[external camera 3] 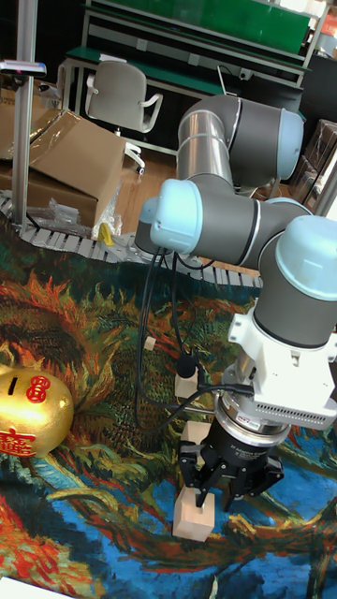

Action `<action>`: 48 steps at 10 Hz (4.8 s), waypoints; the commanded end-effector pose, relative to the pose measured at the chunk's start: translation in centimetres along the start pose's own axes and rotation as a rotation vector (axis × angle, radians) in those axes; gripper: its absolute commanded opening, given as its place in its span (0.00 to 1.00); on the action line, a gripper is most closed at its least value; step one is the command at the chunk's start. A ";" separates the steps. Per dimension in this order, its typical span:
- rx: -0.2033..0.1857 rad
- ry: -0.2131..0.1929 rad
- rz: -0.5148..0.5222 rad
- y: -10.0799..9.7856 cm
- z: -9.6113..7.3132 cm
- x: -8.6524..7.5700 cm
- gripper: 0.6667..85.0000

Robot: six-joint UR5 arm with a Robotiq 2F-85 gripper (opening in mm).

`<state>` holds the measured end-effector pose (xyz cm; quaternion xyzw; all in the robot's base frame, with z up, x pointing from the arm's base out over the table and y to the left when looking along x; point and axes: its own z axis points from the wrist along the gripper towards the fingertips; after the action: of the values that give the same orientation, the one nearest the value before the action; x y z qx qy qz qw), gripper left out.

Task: Drop coins into a piggy bank

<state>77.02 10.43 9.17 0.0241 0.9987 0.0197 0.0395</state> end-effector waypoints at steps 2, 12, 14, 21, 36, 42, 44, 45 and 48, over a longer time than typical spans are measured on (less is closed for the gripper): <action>-0.023 0.004 0.001 0.5 -0.2 0.1 0.42; -0.030 -0.008 -0.009 0.0 1.3 -1.3 0.39; -0.031 -0.006 -0.007 0.1 1.4 -1.3 0.39; -0.043 -0.023 0.055 0.0 2.0 -1.9 0.35; -0.025 -0.025 0.041 -0.6 2.1 -1.9 0.33; -0.038 -0.010 0.041 -0.4 2.2 -1.4 0.33; -0.050 -0.017 0.039 -0.1 2.2 -1.6 0.32; -0.060 -0.021 0.040 0.0 2.2 -1.7 0.32; -0.071 -0.026 0.053 0.2 2.3 -1.8 0.32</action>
<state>78.86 10.24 6.93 0.0431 0.9969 0.0437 0.0502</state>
